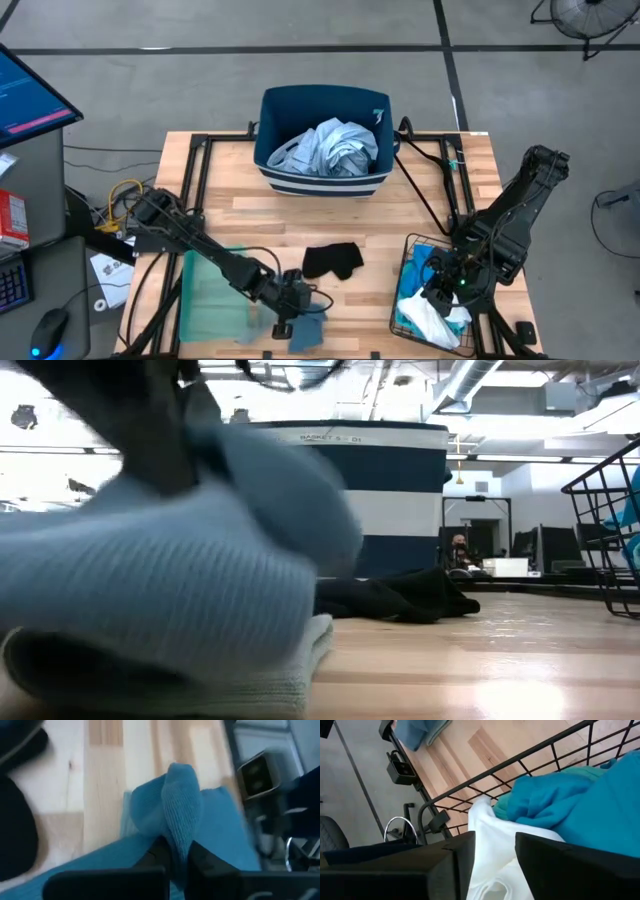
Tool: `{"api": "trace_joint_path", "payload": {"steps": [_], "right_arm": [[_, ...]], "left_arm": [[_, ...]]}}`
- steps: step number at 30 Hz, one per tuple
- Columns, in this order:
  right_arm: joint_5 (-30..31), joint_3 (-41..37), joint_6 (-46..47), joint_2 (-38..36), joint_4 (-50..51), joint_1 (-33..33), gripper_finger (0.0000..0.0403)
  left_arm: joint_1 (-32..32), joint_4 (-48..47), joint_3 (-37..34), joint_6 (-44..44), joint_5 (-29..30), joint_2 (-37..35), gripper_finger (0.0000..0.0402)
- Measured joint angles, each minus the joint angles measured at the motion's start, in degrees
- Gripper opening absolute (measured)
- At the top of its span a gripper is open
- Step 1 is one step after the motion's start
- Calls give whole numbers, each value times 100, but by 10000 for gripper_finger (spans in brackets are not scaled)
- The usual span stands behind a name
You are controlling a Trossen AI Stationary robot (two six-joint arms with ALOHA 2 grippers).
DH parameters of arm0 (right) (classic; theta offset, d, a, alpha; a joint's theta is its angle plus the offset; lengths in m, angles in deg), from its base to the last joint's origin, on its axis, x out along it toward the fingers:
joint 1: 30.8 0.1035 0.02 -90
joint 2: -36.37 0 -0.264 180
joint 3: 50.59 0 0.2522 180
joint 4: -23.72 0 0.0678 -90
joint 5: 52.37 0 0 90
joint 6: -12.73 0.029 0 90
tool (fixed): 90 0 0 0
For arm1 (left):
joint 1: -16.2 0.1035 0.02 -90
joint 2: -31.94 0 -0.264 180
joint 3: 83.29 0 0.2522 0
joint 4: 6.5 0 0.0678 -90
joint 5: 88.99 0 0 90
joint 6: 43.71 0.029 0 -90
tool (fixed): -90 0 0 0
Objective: Pick & Place Cloths
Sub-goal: Put the blue sock into the green bin
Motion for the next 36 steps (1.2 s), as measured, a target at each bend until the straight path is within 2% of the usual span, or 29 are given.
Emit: {"api": "trace_joint_path", "payload": {"steps": [6,13,19,23,29,36], "right_arm": [[0,0,2,0,0,0,133],[4,2,0,0,2,0,132],[4,2,-41,0,2,0,132],[7,2,-52,0,2,0,132],[7,2,-57,0,4,0,132],[7,2,-57,0,12,0,132]], "left_arm": [[92,-58,-2,-9,348,-1184,1],[68,-55,0,-92,834,-3273,0],[68,-193,0,-793,834,-4832,0],[68,-830,2,-1568,826,-5625,0],[59,-2421,2,-3345,331,-6356,0],[57,-4043,2,-4690,-724,-6372,0]]}}
